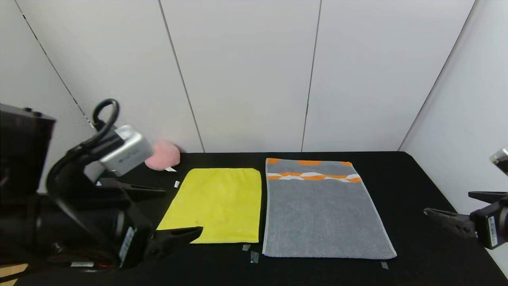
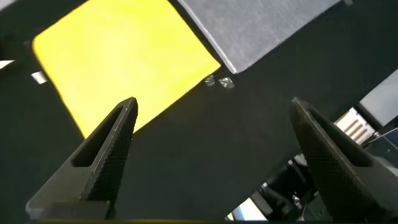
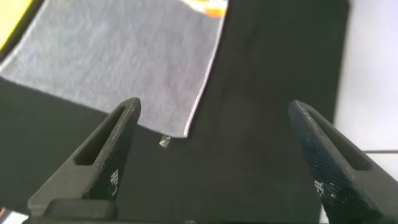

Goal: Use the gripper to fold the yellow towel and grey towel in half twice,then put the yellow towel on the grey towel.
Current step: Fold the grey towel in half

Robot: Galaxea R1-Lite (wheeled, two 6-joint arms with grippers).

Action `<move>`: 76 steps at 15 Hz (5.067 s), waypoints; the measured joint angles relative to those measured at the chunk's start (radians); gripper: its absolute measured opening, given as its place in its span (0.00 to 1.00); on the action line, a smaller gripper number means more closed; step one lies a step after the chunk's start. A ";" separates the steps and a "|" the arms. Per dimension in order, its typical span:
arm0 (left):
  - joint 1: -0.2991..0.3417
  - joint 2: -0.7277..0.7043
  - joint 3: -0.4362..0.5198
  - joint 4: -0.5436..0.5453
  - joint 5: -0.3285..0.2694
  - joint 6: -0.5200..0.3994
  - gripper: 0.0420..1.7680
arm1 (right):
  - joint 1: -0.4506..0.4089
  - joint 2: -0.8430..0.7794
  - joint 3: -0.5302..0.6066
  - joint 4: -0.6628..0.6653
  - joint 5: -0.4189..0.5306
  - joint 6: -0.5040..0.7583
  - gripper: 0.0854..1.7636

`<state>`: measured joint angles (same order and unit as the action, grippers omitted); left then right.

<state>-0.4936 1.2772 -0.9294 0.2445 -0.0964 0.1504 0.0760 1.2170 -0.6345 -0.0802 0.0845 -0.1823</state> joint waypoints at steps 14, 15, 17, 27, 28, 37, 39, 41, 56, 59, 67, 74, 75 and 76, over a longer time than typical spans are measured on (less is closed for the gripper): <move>-0.227 0.530 -0.200 -0.010 0.082 0.005 0.97 | 0.008 0.393 -0.043 -0.003 -0.010 -0.043 0.97; -0.238 0.562 -0.214 -0.009 0.083 0.005 0.97 | 0.009 0.410 -0.045 0.000 -0.010 -0.044 0.97; -0.255 0.626 -0.248 -0.008 0.085 0.006 0.97 | 0.009 0.439 -0.047 -0.004 -0.023 -0.044 0.97; -0.313 0.857 -0.400 0.006 0.182 0.013 0.97 | 0.016 0.511 -0.066 -0.006 -0.038 -0.043 0.97; -0.314 0.874 -0.411 0.007 0.192 0.010 0.97 | 0.014 0.514 -0.067 -0.007 -0.038 -0.043 0.97; -0.308 0.964 -0.448 0.007 0.237 -0.002 0.97 | 0.005 0.527 -0.079 -0.004 -0.042 -0.041 0.97; -0.307 0.970 -0.450 0.007 0.237 -0.006 0.97 | 0.005 0.529 -0.080 -0.005 -0.051 -0.041 0.97; -0.306 0.976 -0.459 0.008 0.237 -0.010 0.97 | 0.005 0.529 -0.080 -0.007 -0.052 -0.042 0.97; -0.276 1.029 -0.519 0.022 0.241 -0.008 0.48 | 0.017 0.529 -0.082 -0.007 -0.051 -0.043 0.97; -0.273 1.030 -0.521 0.022 0.243 -0.004 0.05 | 0.015 0.534 -0.080 -0.006 -0.051 -0.043 0.97; -0.267 1.023 -0.543 0.047 0.241 -0.009 0.05 | 0.018 0.557 -0.084 -0.001 -0.053 -0.043 0.97; -0.269 1.022 -0.561 0.046 0.242 -0.010 0.05 | 0.046 0.636 -0.092 0.002 -0.060 -0.073 0.97; -0.269 1.022 -0.563 0.045 0.241 -0.010 0.05 | 0.051 0.648 -0.095 0.001 -0.060 -0.074 0.97; -0.268 1.022 -0.564 0.044 0.241 -0.010 0.05 | 0.057 0.659 -0.099 0.002 -0.060 -0.074 0.97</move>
<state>-0.7619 2.2989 -1.4936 0.2885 0.1451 0.1400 0.1332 1.8762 -0.7336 -0.0783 0.0243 -0.2568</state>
